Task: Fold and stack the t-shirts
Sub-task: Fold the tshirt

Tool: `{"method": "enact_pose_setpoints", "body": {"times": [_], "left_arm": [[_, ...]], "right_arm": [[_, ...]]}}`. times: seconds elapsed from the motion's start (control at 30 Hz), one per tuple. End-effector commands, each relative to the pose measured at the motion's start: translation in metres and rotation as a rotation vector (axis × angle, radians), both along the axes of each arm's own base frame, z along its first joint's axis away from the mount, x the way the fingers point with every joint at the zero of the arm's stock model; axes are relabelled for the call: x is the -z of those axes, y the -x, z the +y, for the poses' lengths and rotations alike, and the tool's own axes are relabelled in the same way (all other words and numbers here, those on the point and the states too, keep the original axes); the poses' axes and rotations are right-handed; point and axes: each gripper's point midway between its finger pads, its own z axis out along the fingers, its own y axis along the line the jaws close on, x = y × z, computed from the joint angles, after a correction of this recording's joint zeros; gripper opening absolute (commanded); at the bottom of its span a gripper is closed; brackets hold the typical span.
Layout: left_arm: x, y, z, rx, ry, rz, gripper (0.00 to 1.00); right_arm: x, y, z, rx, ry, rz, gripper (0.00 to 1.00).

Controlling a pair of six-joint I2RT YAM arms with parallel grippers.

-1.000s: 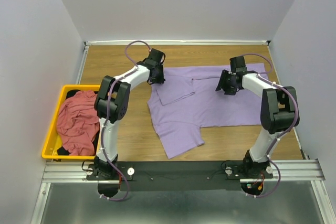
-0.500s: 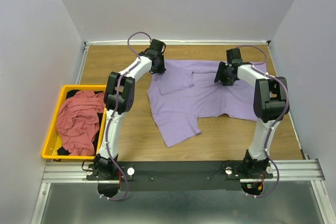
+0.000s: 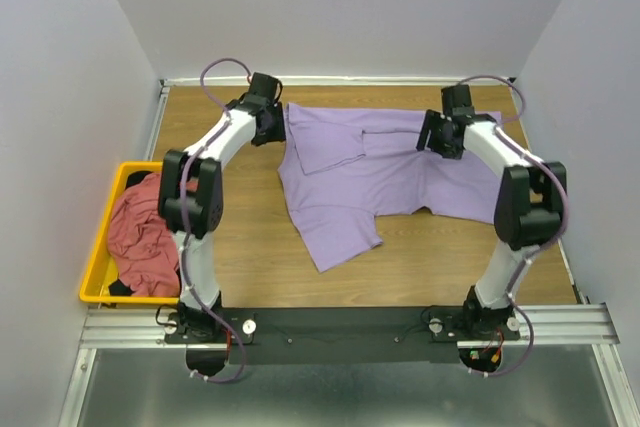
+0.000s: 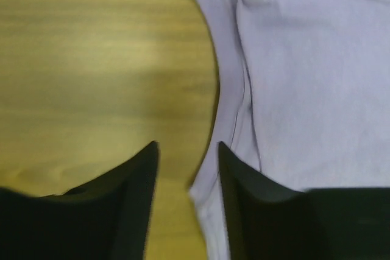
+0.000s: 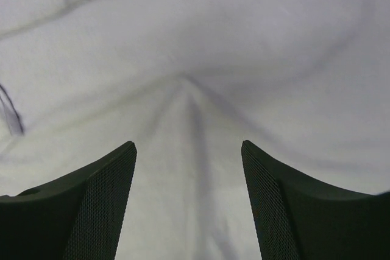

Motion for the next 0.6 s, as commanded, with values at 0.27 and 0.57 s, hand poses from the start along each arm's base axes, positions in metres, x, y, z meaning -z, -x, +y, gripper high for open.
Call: {"method": "enact_pose_setpoints", "body": {"times": [0.27, 0.57], "left_arm": [[-0.009, 0.167, -0.009, 0.048, 0.012, 0.068, 0.58], [0.014, 0.187, -0.042, 0.094, 0.077, 0.122, 0.49]], "right_arm": [[-0.016, 0.127, -0.063, 0.23, 0.076, 0.079, 0.84], [-0.001, 0.164, -0.091, 0.353, 0.045, 0.112, 0.83]]}}
